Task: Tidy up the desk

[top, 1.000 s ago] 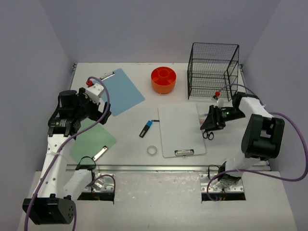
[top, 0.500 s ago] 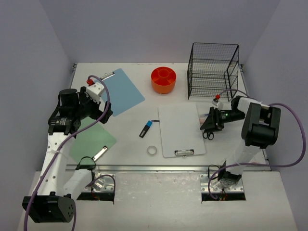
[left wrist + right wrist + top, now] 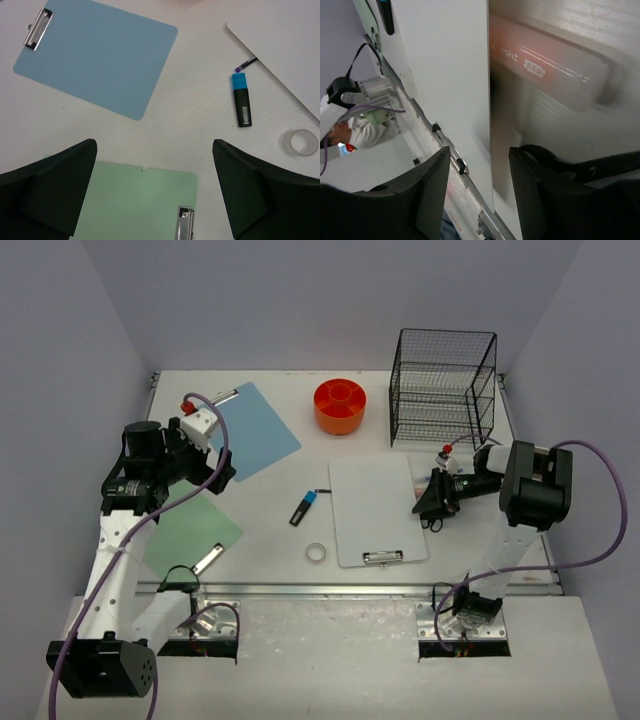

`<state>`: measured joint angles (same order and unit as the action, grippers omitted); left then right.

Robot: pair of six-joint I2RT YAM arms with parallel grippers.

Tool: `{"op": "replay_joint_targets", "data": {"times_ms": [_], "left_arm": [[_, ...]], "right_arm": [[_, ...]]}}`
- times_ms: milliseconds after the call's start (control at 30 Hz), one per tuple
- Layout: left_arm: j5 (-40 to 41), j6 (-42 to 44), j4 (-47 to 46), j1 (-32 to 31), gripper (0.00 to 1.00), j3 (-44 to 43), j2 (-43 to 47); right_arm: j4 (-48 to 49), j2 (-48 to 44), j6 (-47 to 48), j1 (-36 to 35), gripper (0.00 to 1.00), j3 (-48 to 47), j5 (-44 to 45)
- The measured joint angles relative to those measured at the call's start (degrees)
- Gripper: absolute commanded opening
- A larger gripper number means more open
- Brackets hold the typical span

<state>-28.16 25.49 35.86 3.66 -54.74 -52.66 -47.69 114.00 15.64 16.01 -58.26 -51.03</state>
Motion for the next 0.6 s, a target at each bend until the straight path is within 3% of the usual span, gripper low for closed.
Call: {"op": "replay_joint_targets", "data": {"times_ms": [600], "left_arm": [[0.00,0.16,-1.16,0.00,1.00,0.00,-2.49]], "right_arm": [[-0.64,7.01,1.32,-1.11,0.46,-5.60,-4.75]]}}
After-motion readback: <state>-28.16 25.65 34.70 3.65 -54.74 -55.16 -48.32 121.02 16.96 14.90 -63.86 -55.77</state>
